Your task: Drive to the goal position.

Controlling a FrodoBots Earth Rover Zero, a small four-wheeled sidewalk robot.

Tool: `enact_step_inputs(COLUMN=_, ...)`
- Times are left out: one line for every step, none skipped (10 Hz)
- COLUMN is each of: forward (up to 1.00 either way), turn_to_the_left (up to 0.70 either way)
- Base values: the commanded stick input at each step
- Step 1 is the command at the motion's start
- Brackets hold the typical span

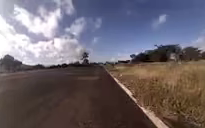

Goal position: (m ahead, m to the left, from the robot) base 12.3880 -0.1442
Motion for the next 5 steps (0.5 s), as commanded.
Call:
enact_step_inputs(forward=0.70, turn_to_the_left=0.00)
enact_step_inputs(forward=0.70, turn_to_the_left=0.00)
enact_step_inputs(forward=0.70, turn_to_the_left=0.00)
enact_step_inputs(forward=0.70, turn_to_the_left=0.00)
enact_step_inputs(forward=0.70, turn_to_the_left=0.00)
